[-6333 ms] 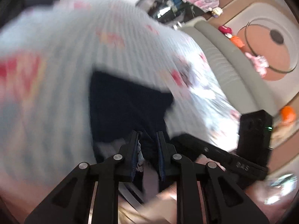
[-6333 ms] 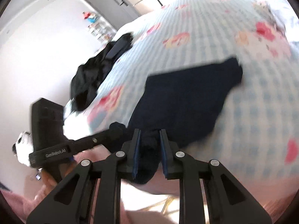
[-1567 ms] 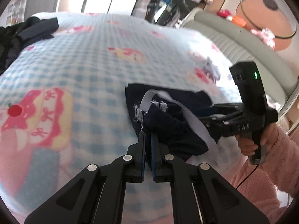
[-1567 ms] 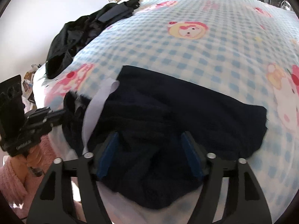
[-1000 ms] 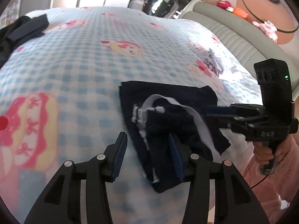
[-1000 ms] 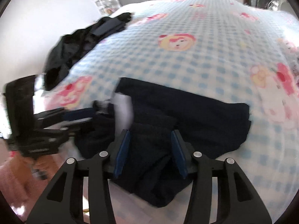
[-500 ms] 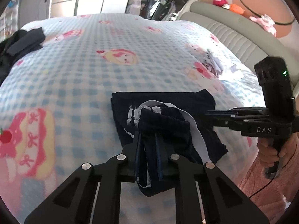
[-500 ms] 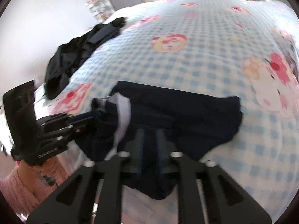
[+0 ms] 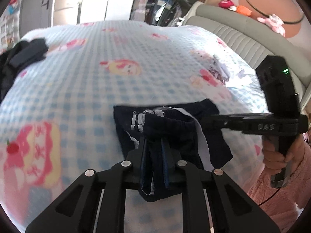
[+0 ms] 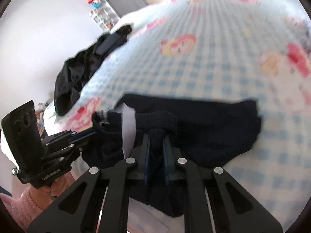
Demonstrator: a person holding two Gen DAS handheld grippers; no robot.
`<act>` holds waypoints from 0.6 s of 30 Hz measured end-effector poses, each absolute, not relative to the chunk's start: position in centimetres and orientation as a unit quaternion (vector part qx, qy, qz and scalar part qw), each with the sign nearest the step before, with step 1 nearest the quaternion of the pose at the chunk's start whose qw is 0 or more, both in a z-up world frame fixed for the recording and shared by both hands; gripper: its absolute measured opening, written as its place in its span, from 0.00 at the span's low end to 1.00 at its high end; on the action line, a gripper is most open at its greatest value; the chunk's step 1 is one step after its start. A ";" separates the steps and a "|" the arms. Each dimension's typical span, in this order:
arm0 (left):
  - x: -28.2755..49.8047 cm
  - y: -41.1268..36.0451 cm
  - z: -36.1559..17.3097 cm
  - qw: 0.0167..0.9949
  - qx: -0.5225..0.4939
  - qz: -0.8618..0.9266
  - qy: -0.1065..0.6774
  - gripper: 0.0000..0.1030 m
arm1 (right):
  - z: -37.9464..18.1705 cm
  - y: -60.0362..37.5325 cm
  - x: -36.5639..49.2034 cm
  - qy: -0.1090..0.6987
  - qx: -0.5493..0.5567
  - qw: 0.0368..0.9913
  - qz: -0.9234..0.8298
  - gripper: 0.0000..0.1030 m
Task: Fold clothes
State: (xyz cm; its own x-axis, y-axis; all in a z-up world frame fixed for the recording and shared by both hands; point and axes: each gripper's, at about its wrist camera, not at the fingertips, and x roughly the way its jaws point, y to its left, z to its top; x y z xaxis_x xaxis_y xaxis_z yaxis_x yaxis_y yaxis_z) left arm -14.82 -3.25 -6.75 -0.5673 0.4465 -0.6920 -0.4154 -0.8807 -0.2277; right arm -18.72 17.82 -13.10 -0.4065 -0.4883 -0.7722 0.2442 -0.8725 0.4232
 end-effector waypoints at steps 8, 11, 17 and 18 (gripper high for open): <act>-19.3 -1.3 -9.4 0.198 -0.449 0.871 0.005 0.25 | -10.8 18.8 -19.1 -0.088 0.458 0.170 -0.868 0.14; -19.8 -2.5 -10.8 0.169 -0.472 0.865 -0.025 0.31 | -13.7 19.0 -20.6 -0.083 0.504 0.148 -0.847 0.36; -16.6 -5.3 -9.7 0.218 -0.422 0.874 -0.108 0.40 | -12.4 22.3 -17.2 -0.169 0.466 0.142 -0.857 0.46; -16.1 -5.4 -9.7 0.239 -0.417 0.869 -0.119 0.42 | -12.4 22.8 -16.2 -0.180 0.463 0.137 -0.857 0.46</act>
